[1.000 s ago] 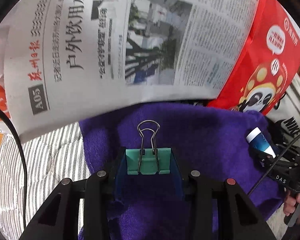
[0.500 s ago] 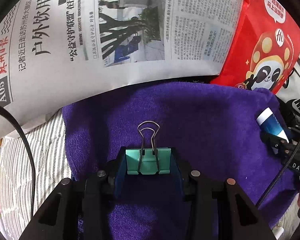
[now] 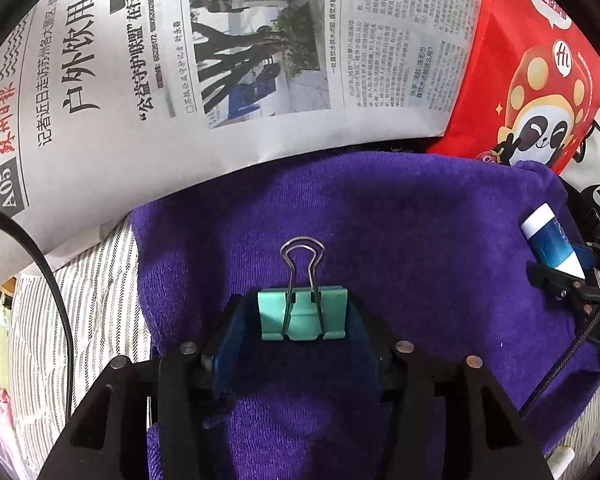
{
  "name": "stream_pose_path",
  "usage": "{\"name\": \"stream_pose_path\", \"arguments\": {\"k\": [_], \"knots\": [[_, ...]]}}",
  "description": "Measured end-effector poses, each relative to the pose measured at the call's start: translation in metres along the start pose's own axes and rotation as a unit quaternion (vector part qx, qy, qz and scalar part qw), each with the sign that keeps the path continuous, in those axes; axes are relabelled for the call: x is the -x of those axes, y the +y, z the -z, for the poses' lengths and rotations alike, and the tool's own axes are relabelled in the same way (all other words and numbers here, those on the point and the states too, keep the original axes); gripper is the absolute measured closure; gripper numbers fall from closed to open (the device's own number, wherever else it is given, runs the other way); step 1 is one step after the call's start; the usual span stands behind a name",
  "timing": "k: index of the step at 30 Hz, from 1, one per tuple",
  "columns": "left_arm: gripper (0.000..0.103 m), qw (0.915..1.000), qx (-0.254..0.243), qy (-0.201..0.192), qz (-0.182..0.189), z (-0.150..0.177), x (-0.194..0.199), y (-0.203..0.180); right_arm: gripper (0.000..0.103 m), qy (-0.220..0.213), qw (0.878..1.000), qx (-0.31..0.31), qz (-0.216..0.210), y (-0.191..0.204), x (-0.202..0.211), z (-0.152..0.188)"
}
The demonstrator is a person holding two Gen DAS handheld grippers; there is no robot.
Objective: Organize rigid objects
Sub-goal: 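Open the left gripper releasing the clip while the right gripper releases the bottle on the towel, then grasp the white charger plug with the left gripper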
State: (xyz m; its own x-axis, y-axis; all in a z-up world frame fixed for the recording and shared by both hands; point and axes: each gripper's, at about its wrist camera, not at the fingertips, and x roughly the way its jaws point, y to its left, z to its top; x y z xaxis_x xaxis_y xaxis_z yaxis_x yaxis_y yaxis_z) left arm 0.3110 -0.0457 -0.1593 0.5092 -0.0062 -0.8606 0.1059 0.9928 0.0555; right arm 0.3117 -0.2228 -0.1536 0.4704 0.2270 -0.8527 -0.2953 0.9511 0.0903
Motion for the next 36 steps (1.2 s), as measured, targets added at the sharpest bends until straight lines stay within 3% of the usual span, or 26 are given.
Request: {"name": "stream_pose_path", "arguments": {"k": [5,8,15,19,22,30,36], "knots": [[0.040,0.9999,-0.003,0.013,0.009,0.004,0.000,0.003,0.044,-0.002,1.000,0.016,0.021,0.007,0.007,-0.004],[0.039,0.9999,-0.002,0.006,-0.009,0.013,0.013,0.003,0.041,-0.016,1.000,0.012,0.012,0.005,0.021,-0.006],[0.039,0.9998,-0.010,-0.016,-0.003,0.043,0.073,-0.012,0.035,-0.070,0.997,-0.018,-0.005,-0.001,0.068,-0.014],[0.039,0.9996,0.008,-0.014,0.021,0.065,0.098,-0.009,0.035,-0.093,0.995,-0.018,0.019,0.007,0.100,-0.013],[0.039,0.9994,0.008,-0.012,0.031,0.098,0.108,0.006,0.035,-0.104,0.994,-0.031,0.017,0.020,0.123,0.005],[0.039,0.9972,0.025,0.008,0.069,0.133,0.109,0.017,0.035,-0.102,0.993,-0.037,0.036,0.038,0.161,0.091],[0.039,0.9993,0.004,0.027,0.026,0.146,0.104,0.014,0.035,-0.090,0.993,-0.066,0.038,0.045,0.167,0.153]]}}
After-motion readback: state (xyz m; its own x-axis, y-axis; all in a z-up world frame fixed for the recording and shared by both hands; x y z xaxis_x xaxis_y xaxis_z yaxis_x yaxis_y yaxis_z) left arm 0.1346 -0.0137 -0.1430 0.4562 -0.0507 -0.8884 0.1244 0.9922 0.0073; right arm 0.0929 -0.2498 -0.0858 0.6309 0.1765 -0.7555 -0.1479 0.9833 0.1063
